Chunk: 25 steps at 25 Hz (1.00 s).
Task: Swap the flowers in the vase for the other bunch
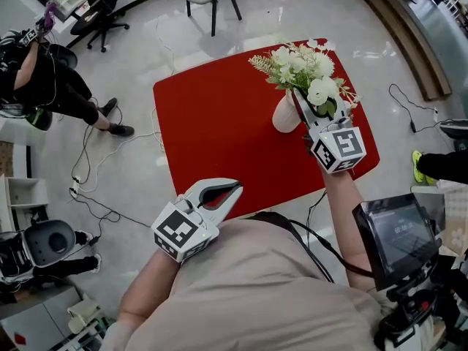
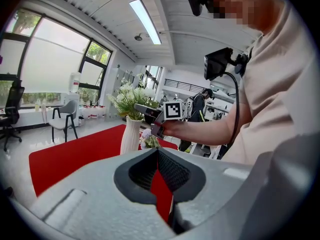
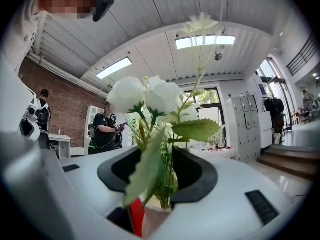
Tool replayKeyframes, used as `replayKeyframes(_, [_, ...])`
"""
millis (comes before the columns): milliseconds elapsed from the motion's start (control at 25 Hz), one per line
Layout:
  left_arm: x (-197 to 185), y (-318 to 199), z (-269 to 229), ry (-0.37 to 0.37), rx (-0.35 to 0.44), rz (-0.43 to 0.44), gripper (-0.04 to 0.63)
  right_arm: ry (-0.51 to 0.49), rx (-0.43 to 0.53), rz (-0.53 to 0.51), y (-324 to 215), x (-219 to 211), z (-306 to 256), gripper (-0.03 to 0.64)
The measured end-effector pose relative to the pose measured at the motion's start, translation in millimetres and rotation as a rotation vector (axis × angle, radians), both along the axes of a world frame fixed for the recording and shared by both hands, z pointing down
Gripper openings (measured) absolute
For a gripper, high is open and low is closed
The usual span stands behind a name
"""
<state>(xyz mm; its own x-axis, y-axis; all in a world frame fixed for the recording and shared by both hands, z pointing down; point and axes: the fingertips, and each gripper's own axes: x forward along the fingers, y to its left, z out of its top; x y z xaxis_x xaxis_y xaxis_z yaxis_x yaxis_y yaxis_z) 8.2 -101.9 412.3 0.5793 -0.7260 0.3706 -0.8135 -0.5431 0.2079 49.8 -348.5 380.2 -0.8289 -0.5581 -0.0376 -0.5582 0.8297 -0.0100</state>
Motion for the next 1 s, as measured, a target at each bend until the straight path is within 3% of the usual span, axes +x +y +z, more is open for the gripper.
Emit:
replayKeyframes(360, [-7.1, 15.0, -6.5, 0.006, 0.018, 0.023, 0.008, 0.090, 0.007, 0.044, 15.7, -7.4, 10.9, 0.261])
replayKeyframes(1000, [-13.3, 33.9, -10.3, 0.033, 0.033, 0.051, 0.008, 0.243, -0.044, 0.153, 22.3, -1.2, 30.3, 0.310])
